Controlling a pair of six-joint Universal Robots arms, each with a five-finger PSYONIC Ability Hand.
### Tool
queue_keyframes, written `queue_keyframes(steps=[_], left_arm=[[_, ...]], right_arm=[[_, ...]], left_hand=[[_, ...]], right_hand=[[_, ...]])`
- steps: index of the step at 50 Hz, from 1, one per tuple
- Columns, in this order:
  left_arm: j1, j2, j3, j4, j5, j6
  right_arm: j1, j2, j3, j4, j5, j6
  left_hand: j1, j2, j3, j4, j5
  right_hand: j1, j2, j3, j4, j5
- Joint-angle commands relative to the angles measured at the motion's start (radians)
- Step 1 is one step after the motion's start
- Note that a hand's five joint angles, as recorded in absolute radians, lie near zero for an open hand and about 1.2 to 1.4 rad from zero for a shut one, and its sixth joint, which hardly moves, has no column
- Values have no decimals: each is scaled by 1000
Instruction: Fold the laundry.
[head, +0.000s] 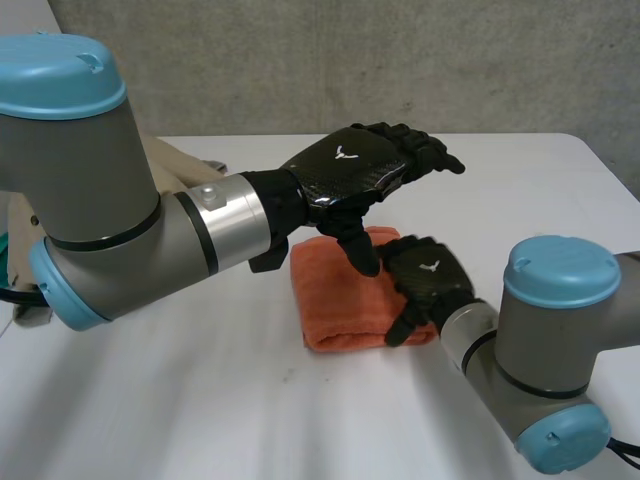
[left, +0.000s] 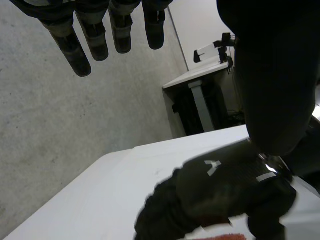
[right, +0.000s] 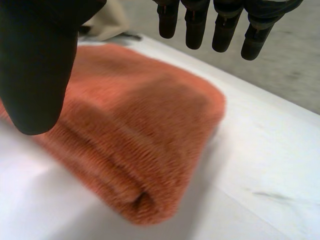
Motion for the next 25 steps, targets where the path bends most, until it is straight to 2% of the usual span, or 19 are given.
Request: queue_keyframes(steps=[1, 6, 13, 19, 21, 22, 23, 25], left_arm=[[-14, 7, -4, 9, -42, -5], [-13, 7, -5, 11, -42, -5], [-13, 13, -14, 11, -49, -5], [-5, 23, -31, 25, -49, -5], [-2, 24, -37, 29, -49, -7], [0, 27, -43, 32, -49, -7], [1, 29, -45, 34, -49, -7], [4, 32, -50, 37, -49, -7]], right_arm=[[-18, -13, -2, 76, 87, 181], [-38, 29, -2, 61, 70, 222], [-52, 99, -28, 39, -16, 251], [-44, 161, -67, 25, -10, 255], [-41, 175, -77, 11, 1, 250], [-44, 190, -91, -11, 15, 241], [-47, 196, -100, -24, 24, 235], [-53, 202, -113, -42, 50, 218]], left_hand=[[-37, -32, 4, -12, -49], [-37, -32, 4, -12, -49], [-37, -32, 4, -12, -49], [-37, -32, 4, -12, -49], [-37, -32, 4, -12, -49], [-37, -32, 4, -12, -49], [-37, -32, 4, -12, -49], [-37, -32, 4, -12, -49]], right_hand=[[-1, -1, -1, -4, -17], [2, 2, 2, -1, -14], [31, 31, 31, 28, 15], [122, 122, 122, 119, 106], [324, 324, 323, 320, 308], [860, 860, 859, 857, 844], [1185, 1185, 1185, 1182, 1169], [1189, 1189, 1188, 1185, 1173]])
